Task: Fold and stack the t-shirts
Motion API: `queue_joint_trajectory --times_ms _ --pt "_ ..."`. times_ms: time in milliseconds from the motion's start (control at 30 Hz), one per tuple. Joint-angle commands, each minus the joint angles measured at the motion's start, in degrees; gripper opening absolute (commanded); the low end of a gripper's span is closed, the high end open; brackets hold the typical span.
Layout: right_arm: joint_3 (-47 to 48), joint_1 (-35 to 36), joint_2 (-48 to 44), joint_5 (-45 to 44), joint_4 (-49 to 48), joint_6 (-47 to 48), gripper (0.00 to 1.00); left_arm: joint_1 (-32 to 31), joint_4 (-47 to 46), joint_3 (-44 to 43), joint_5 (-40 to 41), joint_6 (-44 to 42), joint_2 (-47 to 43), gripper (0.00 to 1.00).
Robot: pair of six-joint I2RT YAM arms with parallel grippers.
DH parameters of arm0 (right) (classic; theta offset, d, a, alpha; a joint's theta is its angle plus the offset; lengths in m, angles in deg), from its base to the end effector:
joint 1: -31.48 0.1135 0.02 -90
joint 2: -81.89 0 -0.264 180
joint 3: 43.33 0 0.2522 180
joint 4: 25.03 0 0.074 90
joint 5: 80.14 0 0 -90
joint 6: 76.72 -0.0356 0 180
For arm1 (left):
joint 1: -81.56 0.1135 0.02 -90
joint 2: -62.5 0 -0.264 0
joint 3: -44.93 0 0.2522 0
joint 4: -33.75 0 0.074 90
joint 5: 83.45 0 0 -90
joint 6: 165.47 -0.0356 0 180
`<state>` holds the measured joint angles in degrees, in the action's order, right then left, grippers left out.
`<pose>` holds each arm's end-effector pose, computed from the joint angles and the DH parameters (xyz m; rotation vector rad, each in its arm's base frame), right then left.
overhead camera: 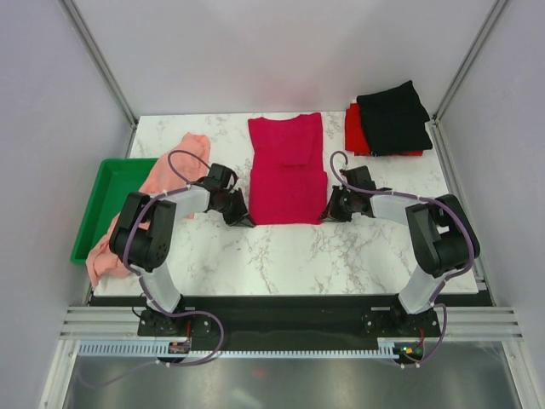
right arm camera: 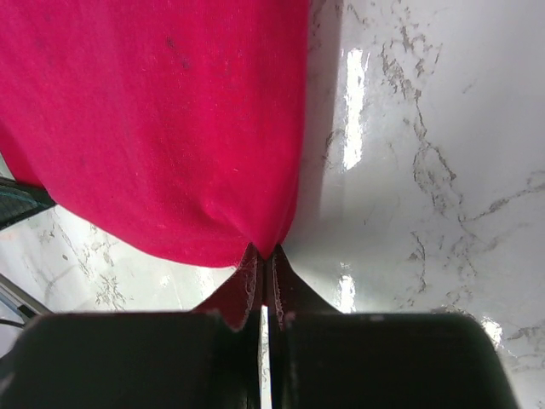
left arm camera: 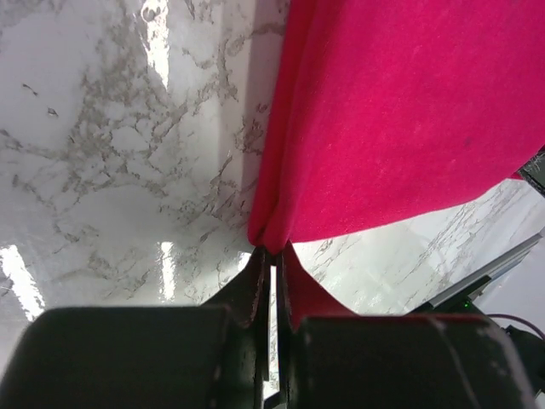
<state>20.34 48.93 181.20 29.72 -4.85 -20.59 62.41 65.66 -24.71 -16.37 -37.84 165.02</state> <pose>0.3093 0.1099 0.1381 0.2370 2.6400 0.7700 0.3115 -0.1228 0.1377 -0.3282 2.8178 -0.8067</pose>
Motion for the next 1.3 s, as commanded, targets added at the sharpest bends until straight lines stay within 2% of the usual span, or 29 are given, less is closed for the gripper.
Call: queue_joint_trajectory --times_ms 0,267,567,700,833,933,1033,1133,1267 --pt "-0.2 -0.1 0.9 -1.2 0.9 1.3 0.0 -0.7 -1.3 -0.5 1.6 0.8 -0.3 0.02" --pt "-1.8 -0.2 -3.4 -0.4 2.0 0.4 0.0 -1.1 -0.3 3.1 4.8 0.8 -9.1 0.02" --pt "-5.3 0.2 -15.3 -0.4 8.3 -0.5 0.0 -2.4 2.5 9.9 3.6 2.7 -21.6 0.02" --pt "-6.7 0.7 -24.6 -1.8 14.9 -0.1 0.0 -5.9 6.5 11.6 5.8 5.1 -30.4 0.02" --pt "-5.1 1.7 -33.5 -3.2 24.4 -1.6 0.0 -11.4 14.7 9.4 8.8 8.6 -39.7 0.02" --pt "-1.8 2.1 -38.0 -4.0 29.4 -3.0 0.0 -12.0 18.4 6.6 10.6 10.0 -44.1 0.02" --pt "4.4 2.0 -37.7 -5.4 33.0 -2.1 0.0 -12.0 22.5 1.2 12.9 8.8 -44.3 0.02" --pt "11.3 2.0 -33.6 -7.8 35.3 0.2 0.0 -12.0 25.4 -5.5 16.7 6.0 -41.2 0.02" --pt "17.9 1.5 -26.5 -9.0 35.7 2.2 0.0 -10.5 26.8 -12.8 18.4 3.2 -32.6 0.02"
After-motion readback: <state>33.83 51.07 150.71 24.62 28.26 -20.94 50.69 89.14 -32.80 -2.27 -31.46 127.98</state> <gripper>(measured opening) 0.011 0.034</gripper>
